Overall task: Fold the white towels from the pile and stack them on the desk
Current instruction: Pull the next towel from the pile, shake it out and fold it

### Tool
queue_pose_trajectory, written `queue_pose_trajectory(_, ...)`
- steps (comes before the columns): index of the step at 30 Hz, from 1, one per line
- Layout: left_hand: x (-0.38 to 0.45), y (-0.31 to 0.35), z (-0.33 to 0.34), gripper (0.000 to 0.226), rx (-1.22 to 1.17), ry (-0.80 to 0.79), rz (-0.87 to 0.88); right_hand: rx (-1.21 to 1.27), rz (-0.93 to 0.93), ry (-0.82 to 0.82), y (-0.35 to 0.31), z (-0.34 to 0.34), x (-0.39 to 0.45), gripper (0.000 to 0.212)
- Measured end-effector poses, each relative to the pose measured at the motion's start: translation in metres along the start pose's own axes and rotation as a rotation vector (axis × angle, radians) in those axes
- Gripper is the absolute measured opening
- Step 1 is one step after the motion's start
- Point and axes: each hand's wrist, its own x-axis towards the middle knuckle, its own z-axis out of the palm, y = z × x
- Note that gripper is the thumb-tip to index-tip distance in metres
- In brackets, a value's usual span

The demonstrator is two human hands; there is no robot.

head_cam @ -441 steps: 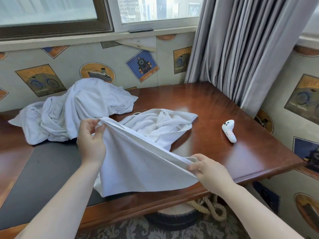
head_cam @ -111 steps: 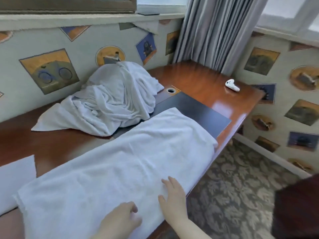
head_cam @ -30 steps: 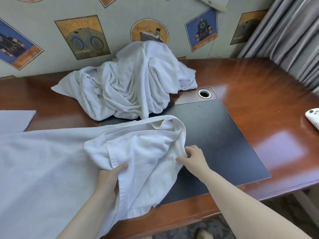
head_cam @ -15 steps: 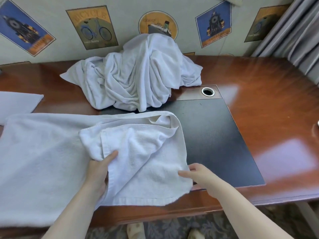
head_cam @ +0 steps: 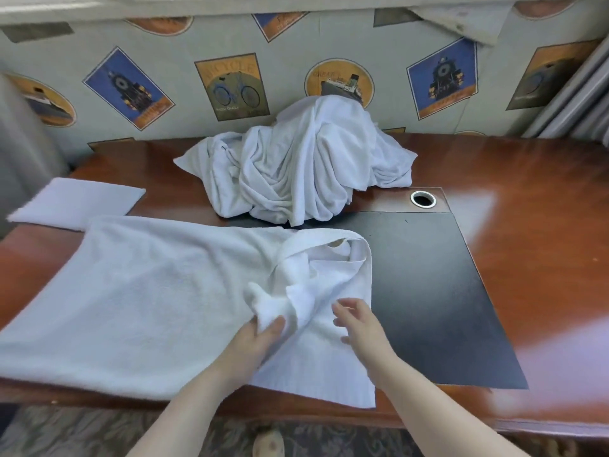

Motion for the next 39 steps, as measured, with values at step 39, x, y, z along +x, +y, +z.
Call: queue_pose_trajectory(39,-0.005,-0.010,0.060,0.035,0.199,-0.151,-0.050,0.500,0.321,-0.211,0.003,-0.031,0.026,0.026)
